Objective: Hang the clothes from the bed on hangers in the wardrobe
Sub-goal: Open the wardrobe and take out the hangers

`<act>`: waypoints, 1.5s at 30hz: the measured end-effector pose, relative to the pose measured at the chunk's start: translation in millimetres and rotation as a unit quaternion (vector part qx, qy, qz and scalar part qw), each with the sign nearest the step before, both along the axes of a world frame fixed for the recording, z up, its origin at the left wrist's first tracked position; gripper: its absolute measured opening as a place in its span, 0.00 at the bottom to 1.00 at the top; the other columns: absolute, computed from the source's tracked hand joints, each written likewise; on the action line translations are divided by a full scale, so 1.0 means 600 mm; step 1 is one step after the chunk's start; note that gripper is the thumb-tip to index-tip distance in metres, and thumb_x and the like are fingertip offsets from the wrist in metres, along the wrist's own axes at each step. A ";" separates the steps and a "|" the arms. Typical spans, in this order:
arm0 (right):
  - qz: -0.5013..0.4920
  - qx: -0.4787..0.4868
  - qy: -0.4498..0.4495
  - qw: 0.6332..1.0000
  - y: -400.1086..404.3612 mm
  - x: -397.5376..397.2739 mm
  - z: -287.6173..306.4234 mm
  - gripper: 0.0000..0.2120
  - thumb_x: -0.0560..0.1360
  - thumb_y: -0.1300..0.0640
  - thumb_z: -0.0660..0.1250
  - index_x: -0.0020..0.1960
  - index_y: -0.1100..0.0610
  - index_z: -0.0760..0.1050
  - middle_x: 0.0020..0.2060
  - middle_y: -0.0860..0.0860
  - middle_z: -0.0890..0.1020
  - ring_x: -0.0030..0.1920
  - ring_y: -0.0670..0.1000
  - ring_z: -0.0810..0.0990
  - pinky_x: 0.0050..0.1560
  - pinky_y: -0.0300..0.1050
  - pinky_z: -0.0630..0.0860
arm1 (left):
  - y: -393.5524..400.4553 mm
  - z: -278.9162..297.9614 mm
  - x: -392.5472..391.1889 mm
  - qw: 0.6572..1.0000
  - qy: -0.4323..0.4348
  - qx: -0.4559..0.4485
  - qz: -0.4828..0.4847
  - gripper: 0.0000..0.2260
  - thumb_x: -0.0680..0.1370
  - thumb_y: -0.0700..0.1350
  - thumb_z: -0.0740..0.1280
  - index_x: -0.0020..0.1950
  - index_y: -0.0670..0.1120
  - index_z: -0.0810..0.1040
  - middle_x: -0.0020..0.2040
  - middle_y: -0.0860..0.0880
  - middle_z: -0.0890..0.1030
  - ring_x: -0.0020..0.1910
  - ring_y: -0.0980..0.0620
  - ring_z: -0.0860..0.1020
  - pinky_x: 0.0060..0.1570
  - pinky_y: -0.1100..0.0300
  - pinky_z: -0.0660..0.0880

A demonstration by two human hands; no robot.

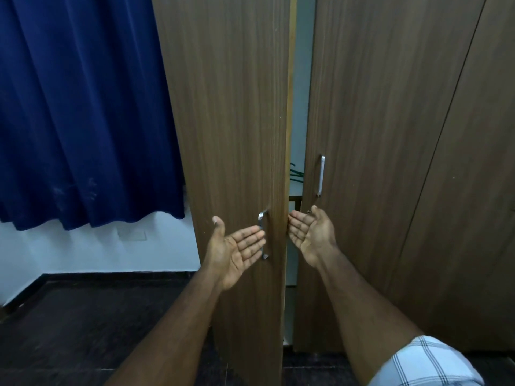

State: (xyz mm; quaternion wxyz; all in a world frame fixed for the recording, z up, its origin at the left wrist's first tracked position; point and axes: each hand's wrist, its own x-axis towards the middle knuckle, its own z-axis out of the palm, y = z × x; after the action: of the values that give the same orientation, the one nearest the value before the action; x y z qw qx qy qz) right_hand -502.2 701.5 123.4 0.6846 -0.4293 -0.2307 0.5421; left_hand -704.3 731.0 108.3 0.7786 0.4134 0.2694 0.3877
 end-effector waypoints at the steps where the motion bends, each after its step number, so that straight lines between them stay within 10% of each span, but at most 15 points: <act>1: 0.009 0.000 0.003 1.000 -0.006 -0.008 -0.002 0.29 0.83 0.43 0.50 0.67 0.64 0.75 0.65 0.60 0.78 0.68 0.56 0.75 0.72 0.50 0.67 | -0.010 0.004 -0.002 1.000 -0.003 0.000 -0.005 0.47 0.75 0.75 0.43 0.70 0.39 0.75 0.66 0.40 0.80 0.67 0.43 0.77 0.72 0.46 0.67; 28: 0.215 0.007 0.007 0.977 -0.061 -0.403 -0.009 0.30 0.84 0.42 0.48 0.69 0.62 0.73 0.65 0.57 0.79 0.67 0.54 0.77 0.74 0.52 0.66 | -0.104 0.001 -0.363 0.976 0.075 -0.011 0.203 0.45 0.78 0.72 0.42 0.62 0.37 0.80 0.56 0.39 0.84 0.60 0.44 0.82 0.70 0.47 0.70; 45: 0.164 0.017 0.008 0.986 -0.023 -0.541 -0.020 0.28 0.84 0.42 0.50 0.70 0.62 0.73 0.65 0.57 0.80 0.66 0.54 0.78 0.71 0.51 0.69 | -0.054 -0.012 -0.485 0.981 0.058 -0.003 0.184 0.42 0.80 0.70 0.43 0.63 0.37 0.80 0.57 0.41 0.84 0.60 0.46 0.82 0.69 0.50 0.72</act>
State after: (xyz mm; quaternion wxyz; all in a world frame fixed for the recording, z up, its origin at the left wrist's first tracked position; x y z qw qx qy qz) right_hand -826.7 687.9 111.5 0.5952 -0.3700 -0.3015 0.6465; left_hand -995.3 698.7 100.8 0.6781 0.3764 0.3868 0.4989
